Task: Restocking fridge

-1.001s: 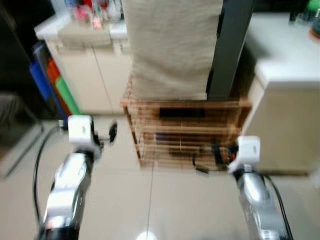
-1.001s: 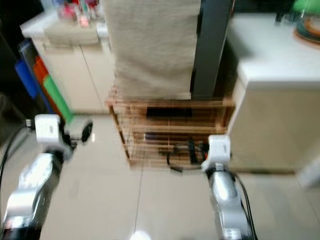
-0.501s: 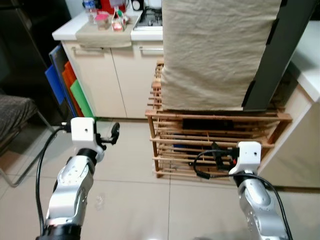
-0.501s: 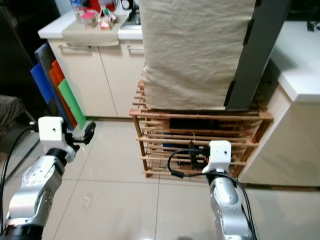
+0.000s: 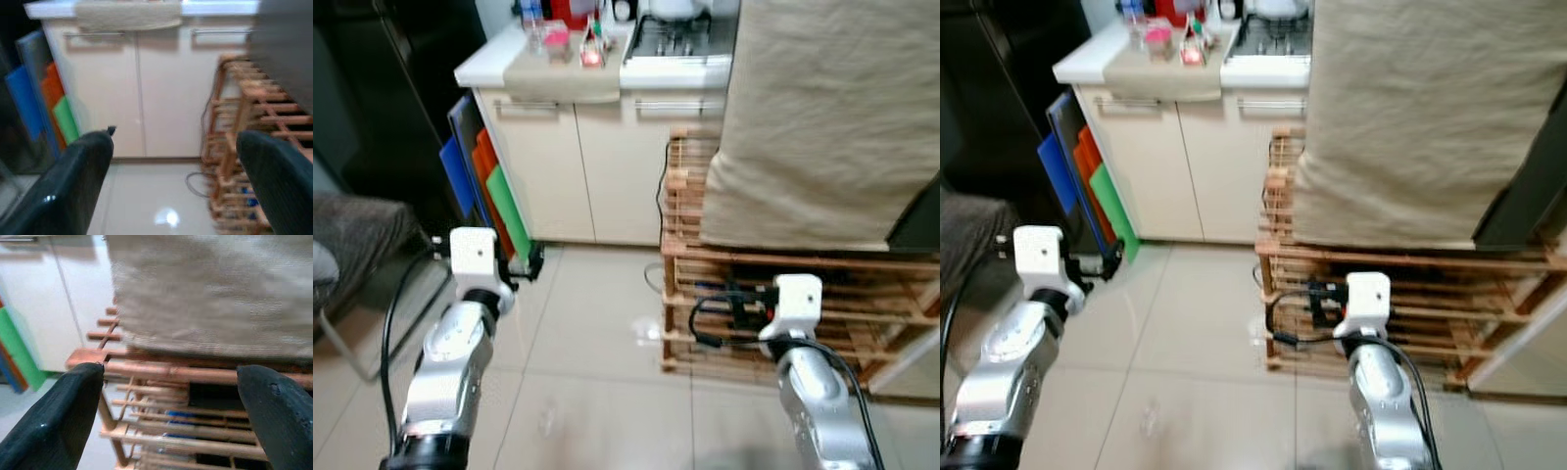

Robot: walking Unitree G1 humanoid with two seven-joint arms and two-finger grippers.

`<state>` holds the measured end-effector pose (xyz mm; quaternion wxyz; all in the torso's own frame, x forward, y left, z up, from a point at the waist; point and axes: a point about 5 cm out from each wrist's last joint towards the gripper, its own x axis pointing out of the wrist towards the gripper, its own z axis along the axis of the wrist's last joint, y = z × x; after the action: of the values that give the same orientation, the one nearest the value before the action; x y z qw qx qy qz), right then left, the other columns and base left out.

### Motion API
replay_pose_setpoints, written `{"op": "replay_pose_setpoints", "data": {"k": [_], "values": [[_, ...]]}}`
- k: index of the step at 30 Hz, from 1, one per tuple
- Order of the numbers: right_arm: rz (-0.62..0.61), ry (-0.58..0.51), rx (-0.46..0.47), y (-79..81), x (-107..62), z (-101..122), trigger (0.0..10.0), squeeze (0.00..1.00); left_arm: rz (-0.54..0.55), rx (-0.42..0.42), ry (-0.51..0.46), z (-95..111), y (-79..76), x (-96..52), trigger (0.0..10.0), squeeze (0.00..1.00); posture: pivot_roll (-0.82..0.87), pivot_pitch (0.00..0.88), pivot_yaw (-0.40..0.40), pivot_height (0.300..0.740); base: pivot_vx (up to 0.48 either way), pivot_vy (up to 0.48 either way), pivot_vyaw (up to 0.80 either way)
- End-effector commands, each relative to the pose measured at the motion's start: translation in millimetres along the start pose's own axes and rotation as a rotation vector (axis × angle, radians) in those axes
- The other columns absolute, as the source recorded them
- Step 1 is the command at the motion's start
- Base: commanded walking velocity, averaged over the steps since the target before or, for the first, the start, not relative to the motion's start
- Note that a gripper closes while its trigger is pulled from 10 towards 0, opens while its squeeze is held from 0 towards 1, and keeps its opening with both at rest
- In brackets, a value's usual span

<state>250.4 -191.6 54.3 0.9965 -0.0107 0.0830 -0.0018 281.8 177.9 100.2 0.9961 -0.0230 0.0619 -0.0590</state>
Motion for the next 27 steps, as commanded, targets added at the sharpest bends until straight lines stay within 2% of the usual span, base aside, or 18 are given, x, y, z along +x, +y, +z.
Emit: {"op": "replay_pose_setpoints", "data": {"k": [1,5,15,20,25,27], "values": [[0.004,-0.031,0.009,5.1,4.4,8,10.0,0.0,0.026,0.026,-0.024,8,10.9,0.7,10.0,0.0,-0.05,0.0,0.083,0.74,0.386,0.285,0.0],[-0.023,-0.048,0.023,1.7,7.3,13,10.0,0.0,0.015,0.027,-0.026,8,11.0,2.2,10.0,0.0,-0.05,0.0,0.079,0.74,0.385,0.286,0.0],[-0.016,-0.049,0.026,6.7,9.2,15,10.0,0.0,-0.027,0.032,-0.029,7,6.5,2.3,10.0,0.0,-0.05,0.0,0.077,0.74,0.383,0.288,0.0],[-0.053,-0.07,0.025,3.7,7.8,18,10.0,0.0,-0.051,0.082,0.002,5,4.0,8.1,10.0,0.0,-0.05,0.0,0.075,0.74,0.0,0.0,-0.65],[-0.109,-0.101,0.019,-3.2,7.6,25,10.0,0.0,-0.051,0.053,-0.004,6,5.7,9.3,10.0,0.0,-0.05,0.0,0.074,0.74,0.0,0.0,-0.64],[-0.137,-0.123,-0.01,-6.5,7.2,31,10.0,0.0,-0.072,0.026,-0.017,8,2.8,10.4,10.0,0.0,-0.05,0.0,0.07,0.74,0.0,0.0,-0.64]]}}
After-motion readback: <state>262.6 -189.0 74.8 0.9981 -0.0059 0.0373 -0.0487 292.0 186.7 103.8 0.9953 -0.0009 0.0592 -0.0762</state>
